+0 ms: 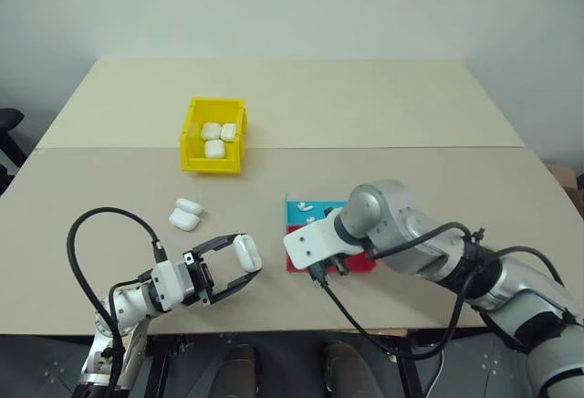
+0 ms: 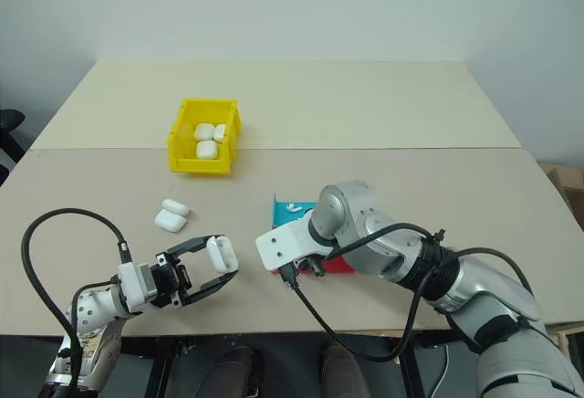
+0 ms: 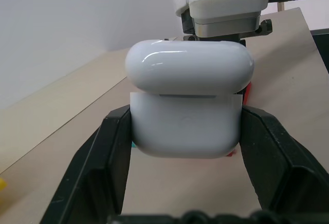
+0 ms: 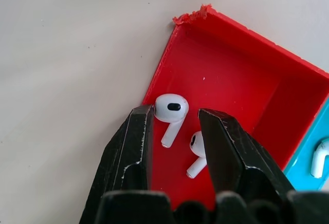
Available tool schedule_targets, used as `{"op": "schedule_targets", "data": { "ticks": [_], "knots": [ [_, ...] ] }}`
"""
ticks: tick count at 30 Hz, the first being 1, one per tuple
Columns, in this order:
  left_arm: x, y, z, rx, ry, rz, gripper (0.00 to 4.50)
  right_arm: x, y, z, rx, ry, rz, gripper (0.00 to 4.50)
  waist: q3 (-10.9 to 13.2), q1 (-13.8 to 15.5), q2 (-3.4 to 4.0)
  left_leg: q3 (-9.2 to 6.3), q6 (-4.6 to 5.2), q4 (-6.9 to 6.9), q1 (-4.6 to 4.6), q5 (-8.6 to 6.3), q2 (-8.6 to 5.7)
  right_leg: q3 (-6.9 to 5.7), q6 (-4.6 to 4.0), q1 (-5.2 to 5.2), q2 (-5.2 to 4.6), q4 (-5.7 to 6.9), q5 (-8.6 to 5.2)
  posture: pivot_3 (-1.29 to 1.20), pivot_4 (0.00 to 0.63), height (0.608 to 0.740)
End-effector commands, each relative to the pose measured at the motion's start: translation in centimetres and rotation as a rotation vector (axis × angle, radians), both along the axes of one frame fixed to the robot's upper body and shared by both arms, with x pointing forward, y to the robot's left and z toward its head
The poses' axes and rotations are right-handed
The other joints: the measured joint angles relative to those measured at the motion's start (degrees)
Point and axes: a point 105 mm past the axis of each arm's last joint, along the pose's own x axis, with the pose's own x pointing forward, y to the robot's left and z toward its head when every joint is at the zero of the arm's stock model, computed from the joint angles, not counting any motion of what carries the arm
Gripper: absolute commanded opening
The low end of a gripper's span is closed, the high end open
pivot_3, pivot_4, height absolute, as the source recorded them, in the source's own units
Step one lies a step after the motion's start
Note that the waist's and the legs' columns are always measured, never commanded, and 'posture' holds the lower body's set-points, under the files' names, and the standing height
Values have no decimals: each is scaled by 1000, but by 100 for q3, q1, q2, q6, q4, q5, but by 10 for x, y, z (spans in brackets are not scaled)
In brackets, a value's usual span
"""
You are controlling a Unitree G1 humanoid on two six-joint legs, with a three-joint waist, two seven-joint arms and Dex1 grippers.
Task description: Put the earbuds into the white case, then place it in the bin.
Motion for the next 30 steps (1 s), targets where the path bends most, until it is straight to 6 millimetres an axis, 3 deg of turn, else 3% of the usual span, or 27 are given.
{"op": "schedule_targets", "data": {
  "ticks": [1, 15, 19, 30],
  "knots": [
    [-4, -1, 8, -3, -48, -7, 2794, -2, 3, 1, 5, -20, 33, 1785, 0, 1, 0, 0, 0, 0, 0, 0, 0, 0, 0, 0, 0, 0, 0, 0, 150, 740],
    [-4, -1, 7, 7, -50, 1, 2794, -1, 1, -1, -4, -27, 38, 1785, 0, 2, 0, 0, 0, 0, 0, 0, 0, -1, 0, 0, 0, 0, 0, 0, 150, 740],
    [-4, -1, 6, 12, -50, 2, 2794, -1, 0, -2, -6, -30, 40, 848, 0, -1, 0, 0, 0, 0, 0, 0, 0, -1, 0, 0, 0, 0, 0, 0, 150, 740],
    [-2, -1, 5, 19, -55, 1, 2794, 3, 1, 0, 5, -54, 27, 848, 0, 1, 0, 0, 0, 0, 2, 0, 0, -1, 0, 1, 0, 0, 0, 0, 150, 740]
  ]
}}
